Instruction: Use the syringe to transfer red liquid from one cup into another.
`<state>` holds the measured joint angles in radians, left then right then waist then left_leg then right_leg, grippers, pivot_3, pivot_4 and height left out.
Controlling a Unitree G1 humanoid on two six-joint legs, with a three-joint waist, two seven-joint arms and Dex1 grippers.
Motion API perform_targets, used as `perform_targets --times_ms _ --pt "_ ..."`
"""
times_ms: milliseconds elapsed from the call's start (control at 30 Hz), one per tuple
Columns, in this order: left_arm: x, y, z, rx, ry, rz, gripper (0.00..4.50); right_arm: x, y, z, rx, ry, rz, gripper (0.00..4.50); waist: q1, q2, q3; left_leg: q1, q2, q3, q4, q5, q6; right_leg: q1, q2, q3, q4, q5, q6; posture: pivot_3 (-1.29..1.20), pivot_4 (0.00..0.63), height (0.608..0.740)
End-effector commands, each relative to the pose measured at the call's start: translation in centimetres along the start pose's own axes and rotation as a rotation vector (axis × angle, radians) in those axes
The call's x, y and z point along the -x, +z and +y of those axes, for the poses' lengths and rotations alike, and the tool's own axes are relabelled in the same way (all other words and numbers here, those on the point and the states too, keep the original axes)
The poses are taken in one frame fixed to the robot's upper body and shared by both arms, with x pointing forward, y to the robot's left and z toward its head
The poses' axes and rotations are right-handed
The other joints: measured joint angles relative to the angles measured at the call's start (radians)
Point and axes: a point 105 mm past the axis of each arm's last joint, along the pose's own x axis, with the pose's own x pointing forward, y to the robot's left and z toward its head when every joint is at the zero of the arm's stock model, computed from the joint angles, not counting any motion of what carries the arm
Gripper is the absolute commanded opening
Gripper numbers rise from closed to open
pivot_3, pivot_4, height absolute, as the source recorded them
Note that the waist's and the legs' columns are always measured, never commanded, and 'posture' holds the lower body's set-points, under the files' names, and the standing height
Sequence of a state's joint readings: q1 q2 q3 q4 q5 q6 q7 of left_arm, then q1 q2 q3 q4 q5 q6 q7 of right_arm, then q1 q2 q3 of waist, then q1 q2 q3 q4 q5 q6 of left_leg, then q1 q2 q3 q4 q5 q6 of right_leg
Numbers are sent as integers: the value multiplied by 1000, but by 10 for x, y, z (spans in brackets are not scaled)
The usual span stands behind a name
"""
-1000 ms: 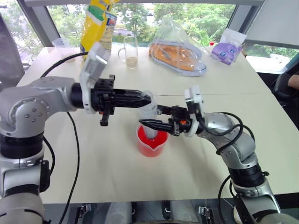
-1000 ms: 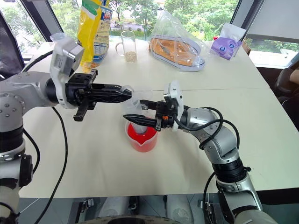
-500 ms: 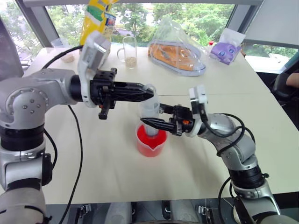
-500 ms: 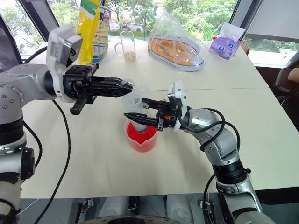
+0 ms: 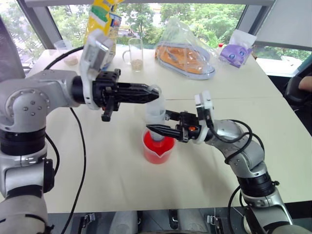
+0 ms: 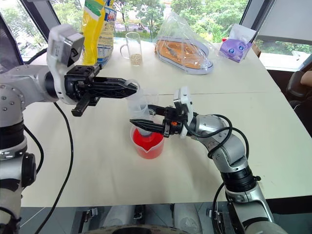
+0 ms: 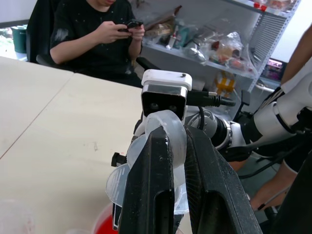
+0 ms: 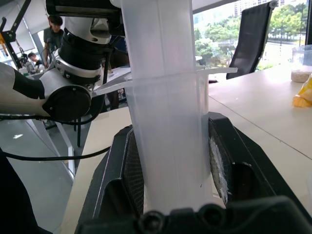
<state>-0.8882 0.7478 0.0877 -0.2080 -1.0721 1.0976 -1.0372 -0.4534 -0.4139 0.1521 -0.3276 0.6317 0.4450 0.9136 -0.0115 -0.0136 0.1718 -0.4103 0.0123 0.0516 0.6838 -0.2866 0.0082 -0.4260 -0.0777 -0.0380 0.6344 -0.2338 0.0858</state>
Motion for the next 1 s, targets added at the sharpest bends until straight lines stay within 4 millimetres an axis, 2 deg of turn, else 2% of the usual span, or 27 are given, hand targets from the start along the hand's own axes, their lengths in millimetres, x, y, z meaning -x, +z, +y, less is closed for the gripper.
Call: perform_targets --times_ms 33,67,100,200,300,367,400,633,767,1000 --pt "8 17 -4 -96 19 -41 29 -2 10 2 38 17 -3 1435 0 0 0 0 0 0 0 0 0 0 0 0 0 0 0 0 150 740" --pt "9 10 -2 -90 28 -16 29 -2 18 2 54 18 -15 1435 -1 0 0 0 0 0 0 0 0 0 0 0 0 0 0 0 150 740" --pt "9 2 0 -77 41 9 426 -3 27 2 75 21 -30 1435 -2 0 0 0 0 0 0 0 0 0 0 0 0 0 0 0 150 740" --pt "10 -7 2 -51 45 26 1663 -4 40 5 102 30 -50 1435 0 0 0 0 0 0 0 0 0 0 0 0 0 0 0 0 150 740" --pt "9 -9 2 -55 44 23 3282 -6 44 8 103 39 -53 1435 1 0 0 0 0 0 0 0 0 0 0 0 0 0 0 0 150 740" --pt "10 -10 2 -57 47 23 4208 -6 45 9 103 43 -55 1435 1 0 0 0 0 0 0 0 0 0 0 0 0 0 0 0 150 740" --pt "11 -9 2 -53 43 15 4404 -6 46 9 103 45 -56 1435 1 0 0 0 0 0 0 0 0 0 0 0 0 0 0 0 150 740" --pt "22 -2 2 -54 62 -17 4404 -7 51 11 95 51 -69 1435 0 0 0 0 0 0 0 0 0 0 0 0 0 0 0 0 150 740" --pt "41 3 6 -76 139 -14 4404 -5 51 11 72 48 -66 1435 -3 0 0 0 0 0 0 0 0 0 0 0 0 0 0 0 150 740" --pt "67 7 9 -97 243 -11 4404 -3 83 -8 62 19 -135 1435 -1 0 0 0 0 0 0 0 0 0 0 0 0 0 0 0 150 740"
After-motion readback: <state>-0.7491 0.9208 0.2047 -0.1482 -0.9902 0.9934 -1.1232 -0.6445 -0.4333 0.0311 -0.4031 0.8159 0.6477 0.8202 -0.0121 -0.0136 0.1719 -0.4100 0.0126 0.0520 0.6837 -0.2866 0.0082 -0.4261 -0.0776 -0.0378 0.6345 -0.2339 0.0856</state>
